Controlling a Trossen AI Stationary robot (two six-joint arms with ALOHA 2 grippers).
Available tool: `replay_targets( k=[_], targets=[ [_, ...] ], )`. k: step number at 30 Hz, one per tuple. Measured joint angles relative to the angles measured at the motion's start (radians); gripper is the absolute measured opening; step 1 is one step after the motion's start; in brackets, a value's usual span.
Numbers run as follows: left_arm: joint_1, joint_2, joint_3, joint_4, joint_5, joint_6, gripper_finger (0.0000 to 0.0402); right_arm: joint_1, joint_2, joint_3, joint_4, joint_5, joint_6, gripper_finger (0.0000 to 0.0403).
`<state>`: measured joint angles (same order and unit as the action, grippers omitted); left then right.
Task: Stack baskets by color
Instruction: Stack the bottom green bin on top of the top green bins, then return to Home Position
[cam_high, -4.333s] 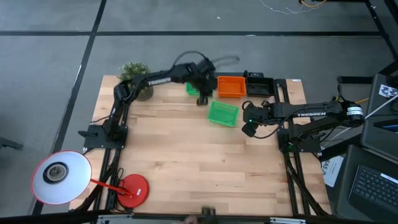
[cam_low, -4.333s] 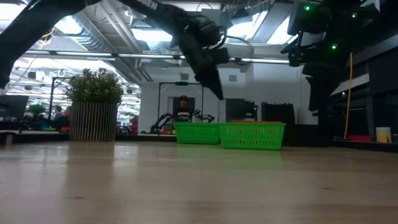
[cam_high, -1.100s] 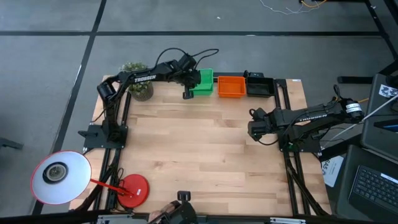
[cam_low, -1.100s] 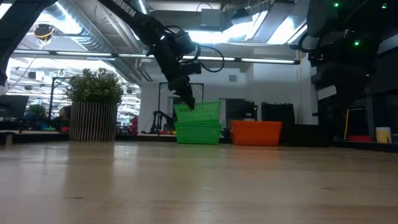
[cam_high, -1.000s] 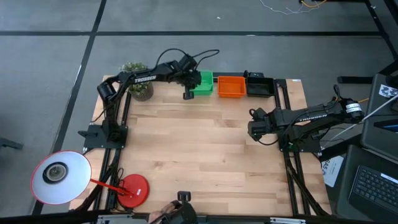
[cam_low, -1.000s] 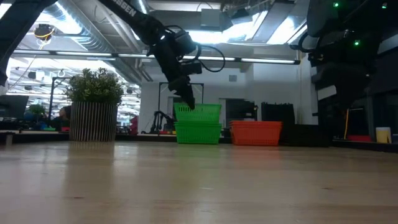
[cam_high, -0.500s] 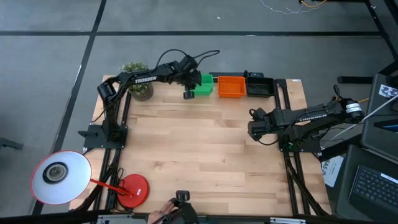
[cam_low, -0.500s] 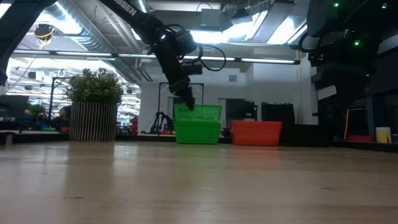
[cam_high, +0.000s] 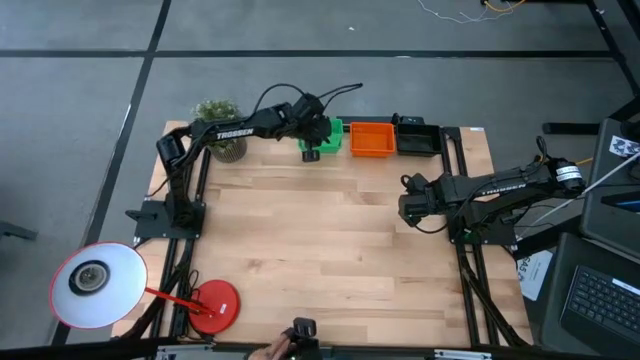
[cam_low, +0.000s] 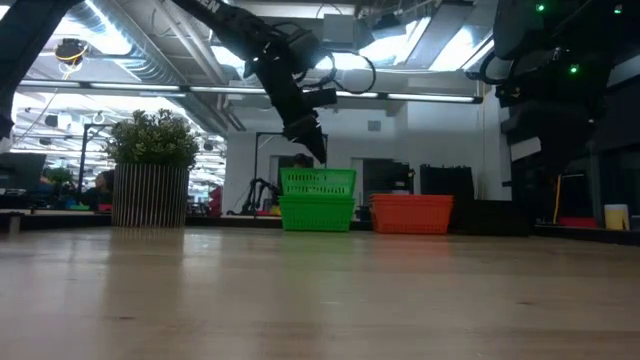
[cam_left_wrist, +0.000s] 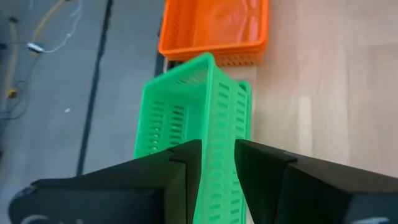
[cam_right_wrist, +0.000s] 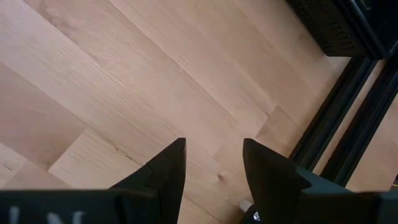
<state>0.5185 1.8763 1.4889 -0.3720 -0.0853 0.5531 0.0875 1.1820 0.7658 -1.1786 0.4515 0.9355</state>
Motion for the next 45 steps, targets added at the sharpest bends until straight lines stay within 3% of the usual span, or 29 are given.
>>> replay_targets(
  k=[5, 11, 18, 29, 37, 40, 42, 45],
  targets=[
    [-0.061, 0.000, 0.000, 0.015, -0.133, -0.012, 0.0083, 0.000, 0.000, 0.000, 0.000, 0.000, -0.001, 0.0160],
    [-0.167, 0.016, 0.004, 0.099, -0.473, 0.080, 0.0052, 0.000, 0.000, 0.000, 0.000, 0.003, -0.001, 0.0160],
    [-0.145, 0.131, 0.002, 0.141, -0.663, 0.065, 0.0026, 0.000, 0.000, 0.000, 0.005, 0.012, -0.002, 0.0160],
    [-0.145, 0.167, 0.001, 0.161, -0.616, 0.005, 0.0012, 0.000, 0.000, 0.000, 0.008, 0.026, -0.005, 0.0160],
    [-0.231, 0.060, 0.043, 0.056, -0.624, -0.063, 0.0012, 0.000, 0.001, 0.000, 0.009, 0.024, 0.003, 0.0160],
    [-0.278, -0.017, 0.063, -0.075, -0.560, -0.160, 0.0012, 0.000, 0.001, -0.001, 0.021, 0.002, 0.004, 0.0160],
    [-0.288, -0.082, 0.065, -0.191, -0.460, -0.258, 0.0012, 0.009, 0.000, -0.008, 0.050, 0.005, -0.007, 0.0160],
    [-0.279, -0.163, 0.053, -0.385, -0.265, -0.443, 0.0011, 0.045, -0.003, -0.035, 0.153, 0.000, -0.165, 0.0160]
  ],
)
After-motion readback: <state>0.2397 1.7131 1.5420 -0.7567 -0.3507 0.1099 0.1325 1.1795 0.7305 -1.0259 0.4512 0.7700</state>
